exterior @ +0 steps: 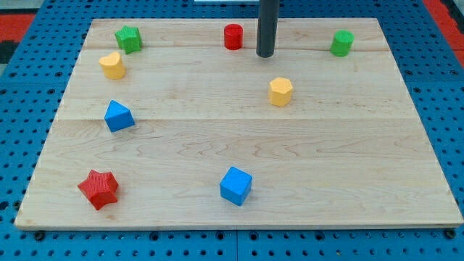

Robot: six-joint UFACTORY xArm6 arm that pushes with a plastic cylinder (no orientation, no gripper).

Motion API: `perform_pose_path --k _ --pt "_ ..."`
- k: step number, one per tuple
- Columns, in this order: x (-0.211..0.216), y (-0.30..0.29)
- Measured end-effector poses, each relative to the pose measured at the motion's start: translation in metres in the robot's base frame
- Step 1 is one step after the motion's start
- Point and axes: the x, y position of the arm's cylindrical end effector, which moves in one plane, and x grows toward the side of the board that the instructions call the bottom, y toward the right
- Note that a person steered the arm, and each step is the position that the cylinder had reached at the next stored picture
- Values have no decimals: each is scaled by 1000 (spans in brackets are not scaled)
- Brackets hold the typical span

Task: Move the blue cube towards the right center of the board

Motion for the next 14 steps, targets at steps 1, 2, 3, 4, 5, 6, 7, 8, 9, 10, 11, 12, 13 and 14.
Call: perform_pose_path --k 1,2,3,4,5,6,7,8,9,10,11,12,13,14 --pt "9 -1" --pt "50 -23" --pt "72 -56" --pt "92 -89" --pt "158 -101" --pt "204 -109" --pt "218 -109" --pt "288 -109" --pt "296 -109" --pt "321 -96" --pt "329 -63" --pt "319 -63" --pt "257 -63" --pt "199 -63"
